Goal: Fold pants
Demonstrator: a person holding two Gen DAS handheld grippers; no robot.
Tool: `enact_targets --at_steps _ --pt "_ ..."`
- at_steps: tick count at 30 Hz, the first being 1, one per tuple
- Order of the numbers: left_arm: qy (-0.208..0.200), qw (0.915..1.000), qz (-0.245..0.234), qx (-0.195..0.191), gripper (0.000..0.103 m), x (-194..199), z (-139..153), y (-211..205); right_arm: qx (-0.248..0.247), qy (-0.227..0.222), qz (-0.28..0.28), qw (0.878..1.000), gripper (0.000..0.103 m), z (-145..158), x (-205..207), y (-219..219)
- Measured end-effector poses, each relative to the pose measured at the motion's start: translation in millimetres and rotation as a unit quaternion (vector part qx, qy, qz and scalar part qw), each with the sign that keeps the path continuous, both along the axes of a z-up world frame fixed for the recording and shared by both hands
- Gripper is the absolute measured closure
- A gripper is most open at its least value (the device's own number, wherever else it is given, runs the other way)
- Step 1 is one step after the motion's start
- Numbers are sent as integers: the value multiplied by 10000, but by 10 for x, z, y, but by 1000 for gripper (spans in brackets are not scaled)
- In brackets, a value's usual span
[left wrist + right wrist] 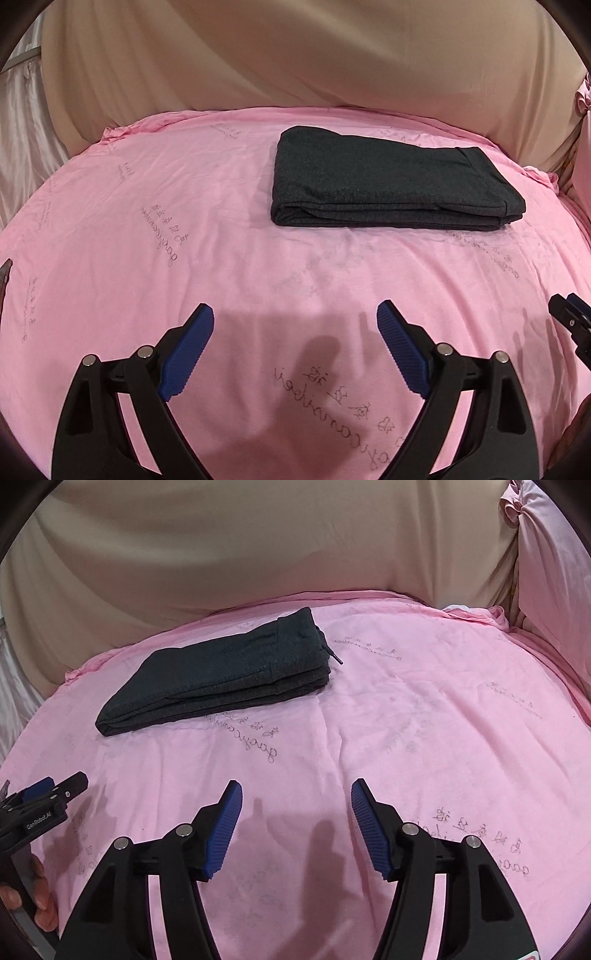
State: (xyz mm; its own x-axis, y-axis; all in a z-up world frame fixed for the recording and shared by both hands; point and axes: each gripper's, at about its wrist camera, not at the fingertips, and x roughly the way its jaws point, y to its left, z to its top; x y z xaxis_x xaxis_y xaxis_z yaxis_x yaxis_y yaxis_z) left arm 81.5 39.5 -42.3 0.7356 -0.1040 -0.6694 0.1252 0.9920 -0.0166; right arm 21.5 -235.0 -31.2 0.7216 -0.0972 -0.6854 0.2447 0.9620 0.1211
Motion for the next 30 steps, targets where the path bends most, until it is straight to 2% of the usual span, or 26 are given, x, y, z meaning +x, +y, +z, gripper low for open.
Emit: enact_targets --at_steps 11,30 --pt "-103 9996 -149 198 15 -45 21 -107 -211 316 -41 9993 41 -80 97 43" --pt "-174 9993 -85 329 15 -61 22 -132 -186 340 -9 9992 37 -91 113 -14"
